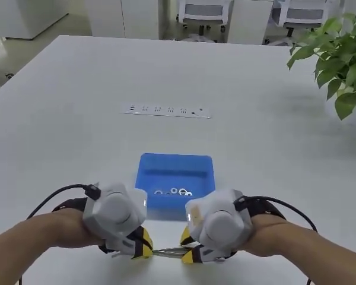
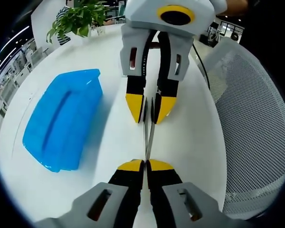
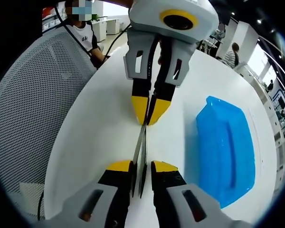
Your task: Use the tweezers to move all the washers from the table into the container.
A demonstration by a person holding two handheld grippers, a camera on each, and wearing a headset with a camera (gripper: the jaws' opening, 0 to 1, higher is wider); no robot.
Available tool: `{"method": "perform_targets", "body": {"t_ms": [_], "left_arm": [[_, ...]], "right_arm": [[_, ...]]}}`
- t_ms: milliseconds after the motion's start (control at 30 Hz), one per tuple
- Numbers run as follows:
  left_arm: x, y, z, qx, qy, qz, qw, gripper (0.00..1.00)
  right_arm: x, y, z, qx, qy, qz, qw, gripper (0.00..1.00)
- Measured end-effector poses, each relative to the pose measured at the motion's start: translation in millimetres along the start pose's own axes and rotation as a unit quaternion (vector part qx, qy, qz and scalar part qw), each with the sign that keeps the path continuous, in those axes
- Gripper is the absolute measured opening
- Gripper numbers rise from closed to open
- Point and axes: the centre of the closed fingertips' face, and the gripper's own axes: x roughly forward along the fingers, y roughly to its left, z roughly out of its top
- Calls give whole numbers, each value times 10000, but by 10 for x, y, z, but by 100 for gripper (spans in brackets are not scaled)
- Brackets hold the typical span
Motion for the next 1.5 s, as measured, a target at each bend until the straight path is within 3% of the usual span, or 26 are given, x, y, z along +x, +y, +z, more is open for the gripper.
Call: {"method": "perform_targets", "body": {"t_ms": [167, 400, 600, 767, 900, 1033, 1133, 1233, 1300, 1500], "left_arm": [[-33, 1, -40, -78, 5, 56, 10000, 10], [-123, 12, -24, -245, -155, 147, 9995, 18], [-256, 75, 38, -483, -461, 394, 9970, 27], [-391, 143, 190, -812, -991, 636, 9897, 33], [-528, 189, 265, -952, -1284, 861, 9834, 42], [-653, 212, 307, -1111, -1538, 1087, 9758, 49], [-712, 225, 309, -1195, -1653, 1229, 9712, 55], [-803, 237, 323, -1323, -1872, 1431, 9628, 59], [-858, 237, 337, -1384, -2004, 1559, 9573, 63], [-1013, 162, 399, -1450, -2274, 1818, 9456, 75]], "right_arm": [[-65, -41, 25, 122, -138, -120, 9998, 22], [-236, -150, 59, 378, -311, -416, 9979, 28], [-412, -219, 91, 823, -610, -701, 9923, 33], [-557, -265, 88, 1187, -843, -953, 9847, 38], [-688, -310, 64, 1516, -1058, -1235, 9750, 43], [-849, -374, 42, 1906, -1357, -1583, 9593, 50], [-945, -392, 30, 1985, -1505, -1743, 9527, 55], [-1069, -409, 12, 2163, -1701, -1968, 9411, 59], [-1134, -415, -19, 2206, -1741, -2107, 9363, 62], [-1285, -395, -86, 2402, -1887, -2352, 9227, 74]]}}
